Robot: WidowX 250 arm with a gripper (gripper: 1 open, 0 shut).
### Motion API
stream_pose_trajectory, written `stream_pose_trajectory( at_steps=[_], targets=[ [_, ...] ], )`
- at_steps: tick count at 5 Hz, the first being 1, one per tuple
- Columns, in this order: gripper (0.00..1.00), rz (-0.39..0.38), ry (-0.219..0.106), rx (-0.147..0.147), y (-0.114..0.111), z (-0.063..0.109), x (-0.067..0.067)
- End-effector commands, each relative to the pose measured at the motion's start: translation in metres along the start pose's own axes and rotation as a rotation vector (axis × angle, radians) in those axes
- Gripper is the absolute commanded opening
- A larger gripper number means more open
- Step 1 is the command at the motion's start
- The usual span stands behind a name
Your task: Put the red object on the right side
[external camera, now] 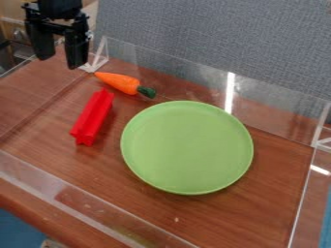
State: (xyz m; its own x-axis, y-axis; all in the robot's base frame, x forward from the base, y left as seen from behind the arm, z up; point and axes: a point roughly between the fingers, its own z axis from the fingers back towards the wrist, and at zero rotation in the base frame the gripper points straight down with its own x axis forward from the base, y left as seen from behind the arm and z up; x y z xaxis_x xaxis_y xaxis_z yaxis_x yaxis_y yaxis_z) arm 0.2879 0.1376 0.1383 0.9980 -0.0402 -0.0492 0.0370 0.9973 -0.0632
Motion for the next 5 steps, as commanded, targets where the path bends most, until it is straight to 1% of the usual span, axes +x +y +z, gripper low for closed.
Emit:
stream_pose_trajectory(
  at_steps=[1, 2, 3, 5],
  targets=[
    [1.00, -0.017, -0.056, 0.029, 0.003, 0.023, -0.005],
    [1.00, -0.006, -0.044, 0.018, 0.002, 0.003, -0.002],
    [1.00, 0.001, -0.043, 0.009, -0.002, -0.018, 0.003],
    [1.00, 0.051, -0.061, -0.004, -0.027, -0.055, 0.007]
  ],
)
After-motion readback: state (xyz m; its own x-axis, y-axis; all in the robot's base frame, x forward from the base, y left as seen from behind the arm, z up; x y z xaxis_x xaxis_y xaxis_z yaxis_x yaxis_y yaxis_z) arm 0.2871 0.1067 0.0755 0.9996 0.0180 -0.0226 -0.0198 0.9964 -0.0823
